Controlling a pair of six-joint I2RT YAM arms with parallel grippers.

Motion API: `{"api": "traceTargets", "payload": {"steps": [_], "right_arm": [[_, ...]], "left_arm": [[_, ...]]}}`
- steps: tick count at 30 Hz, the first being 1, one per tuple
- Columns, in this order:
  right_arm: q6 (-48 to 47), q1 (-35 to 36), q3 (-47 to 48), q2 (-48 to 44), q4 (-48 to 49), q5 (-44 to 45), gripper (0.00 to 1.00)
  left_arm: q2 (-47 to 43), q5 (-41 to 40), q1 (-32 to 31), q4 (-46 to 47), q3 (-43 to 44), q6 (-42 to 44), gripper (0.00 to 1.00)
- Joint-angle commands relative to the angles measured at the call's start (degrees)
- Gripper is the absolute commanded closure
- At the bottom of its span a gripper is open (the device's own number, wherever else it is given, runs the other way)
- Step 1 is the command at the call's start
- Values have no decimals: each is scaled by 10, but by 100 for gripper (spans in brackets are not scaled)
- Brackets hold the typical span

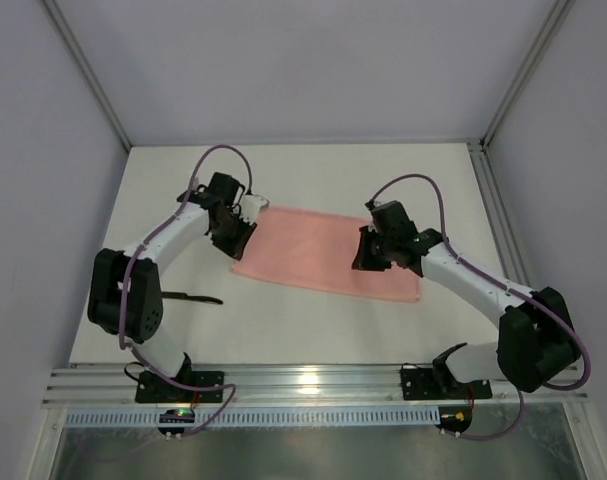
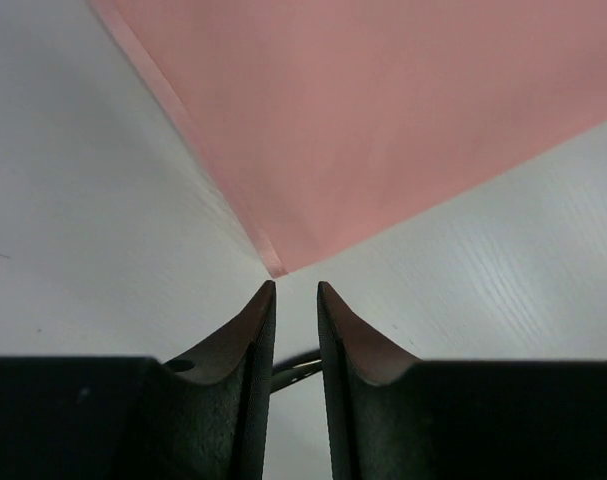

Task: Fold the napkin into a case and place the utensils inside
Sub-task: Smooth out the rectangle-folded napkin at the center of the board.

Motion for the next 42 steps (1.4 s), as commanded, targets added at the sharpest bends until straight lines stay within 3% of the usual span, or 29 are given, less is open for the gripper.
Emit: {"api": "traceTargets", "payload": {"steps": [1, 6, 13, 17, 25, 32, 35, 42], "right_arm": [[68, 59, -20, 2, 115, -29, 96], [104, 68, -67, 62, 150, -30, 96], [140, 50, -142, 96, 124, 14, 96], [165, 8, -197, 59, 115, 27, 96], [193, -110, -267, -77, 52, 55, 96], [168, -175, -252, -176, -61, 116, 96], [147, -194, -227, -193, -86, 127, 96], [77, -199, -35, -132, -91, 116, 96]], "left_arm": [[-5, 6, -16, 23, -25, 1, 75], [61, -47, -25, 52, -30, -11, 75], [99, -91, -25, 78, -54, -11, 76], [103, -132, -25, 88, -74, 0, 78], [116, -129, -24, 113, -90, 6, 79], [92, -109, -19, 112, -93, 9, 78], [64, -61, -18, 98, -84, 11, 74], [1, -1, -1, 29, 18, 16, 61]]}}
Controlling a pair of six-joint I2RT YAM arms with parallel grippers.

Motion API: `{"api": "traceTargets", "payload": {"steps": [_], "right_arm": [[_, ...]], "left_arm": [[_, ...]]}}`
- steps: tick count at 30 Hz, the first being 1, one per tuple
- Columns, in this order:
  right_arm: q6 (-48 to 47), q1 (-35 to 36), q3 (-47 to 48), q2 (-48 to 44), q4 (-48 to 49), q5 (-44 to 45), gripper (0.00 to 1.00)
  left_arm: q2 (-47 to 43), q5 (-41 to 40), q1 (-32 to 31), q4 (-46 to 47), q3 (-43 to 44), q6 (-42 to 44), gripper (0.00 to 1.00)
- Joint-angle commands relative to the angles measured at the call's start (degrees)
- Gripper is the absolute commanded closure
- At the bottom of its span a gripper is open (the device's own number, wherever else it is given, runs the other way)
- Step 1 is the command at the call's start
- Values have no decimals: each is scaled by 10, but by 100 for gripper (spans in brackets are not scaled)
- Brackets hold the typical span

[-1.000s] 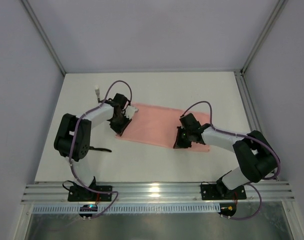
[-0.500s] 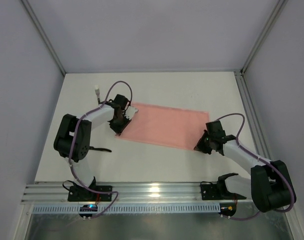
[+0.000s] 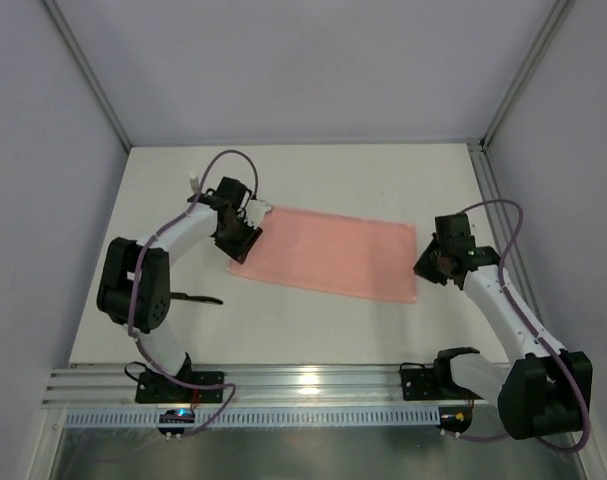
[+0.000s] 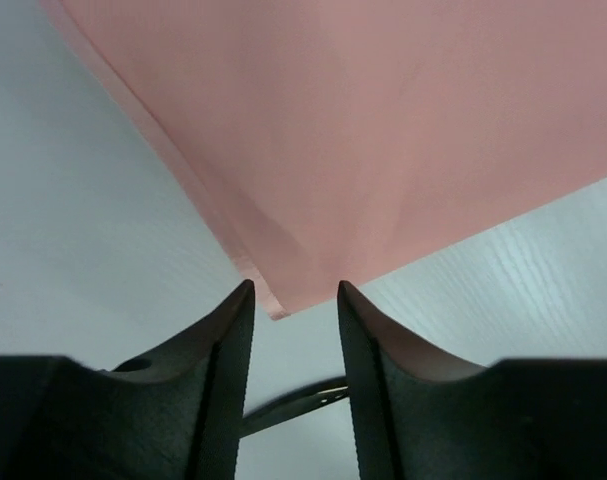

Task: Fold the napkin into a case and place the utensils inside
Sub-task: Smooth out the rectangle-folded napkin at the center of the board.

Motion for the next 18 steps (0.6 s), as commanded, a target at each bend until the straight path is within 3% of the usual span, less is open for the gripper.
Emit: {"api": "traceTargets", "payload": {"steps": [1, 6, 10, 18], "right_arm": [[-61, -4, 130, 51, 9, 3, 96], [-121, -11, 284, 205, 46, -52, 90], [-134, -9, 393, 366, 65, -110, 90], [-142, 58, 596, 563, 88, -175, 90]], "left_arm": [[-48, 47, 30, -26, 88, 5, 57], [42, 7, 65, -35, 234, -18, 55], [168, 23, 70, -61, 335, -44, 56], [280, 14, 70, -47, 443, -72, 63]]}}
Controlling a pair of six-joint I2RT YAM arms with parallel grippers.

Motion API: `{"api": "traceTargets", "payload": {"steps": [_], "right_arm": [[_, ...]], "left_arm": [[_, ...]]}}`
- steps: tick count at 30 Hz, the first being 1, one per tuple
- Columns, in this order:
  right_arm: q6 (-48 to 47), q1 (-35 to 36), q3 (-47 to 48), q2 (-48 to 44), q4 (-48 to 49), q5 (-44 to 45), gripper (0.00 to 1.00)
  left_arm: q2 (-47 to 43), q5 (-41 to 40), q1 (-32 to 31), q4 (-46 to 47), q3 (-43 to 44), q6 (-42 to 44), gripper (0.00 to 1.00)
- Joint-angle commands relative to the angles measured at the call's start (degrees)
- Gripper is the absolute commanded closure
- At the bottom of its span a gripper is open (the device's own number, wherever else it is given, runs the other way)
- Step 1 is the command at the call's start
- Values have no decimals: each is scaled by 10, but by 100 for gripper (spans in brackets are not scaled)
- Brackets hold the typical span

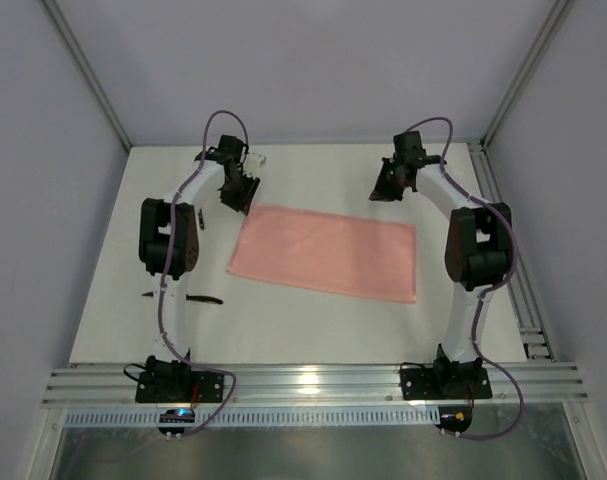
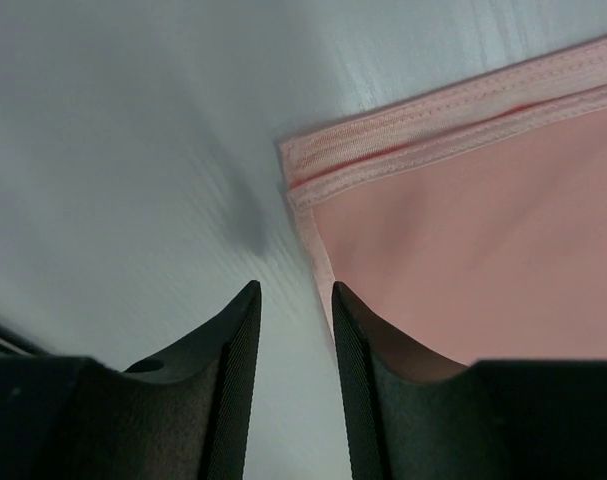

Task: Fold the napkin into a case and place the utensils inside
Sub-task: Smooth out the rectangle-folded napkin at the center of the board.

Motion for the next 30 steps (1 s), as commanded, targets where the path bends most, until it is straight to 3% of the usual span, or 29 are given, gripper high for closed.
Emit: {"api": "traceTargets", "payload": {"steps": [1, 9, 13, 22, 27, 30], "right_arm": [[-15, 56, 99, 50, 21, -59, 90], [60, 112, 216, 196, 75, -103, 93], [110, 122, 225, 231, 137, -132, 96], [149, 141, 263, 279, 155, -134, 96], [153, 147, 260, 290, 157, -136, 96], [155, 148, 261, 294, 160, -136, 96]], "left_arm": [[12, -3, -1, -5, 59, -18, 65], [54, -3, -1, 5, 73, -16, 70], [58, 35, -2, 21, 73, -11, 70], [93, 47, -1, 10, 100, -16, 73], [89, 56, -1, 10, 97, -17, 94], [74, 62, -2, 19, 86, -18, 100]]}}
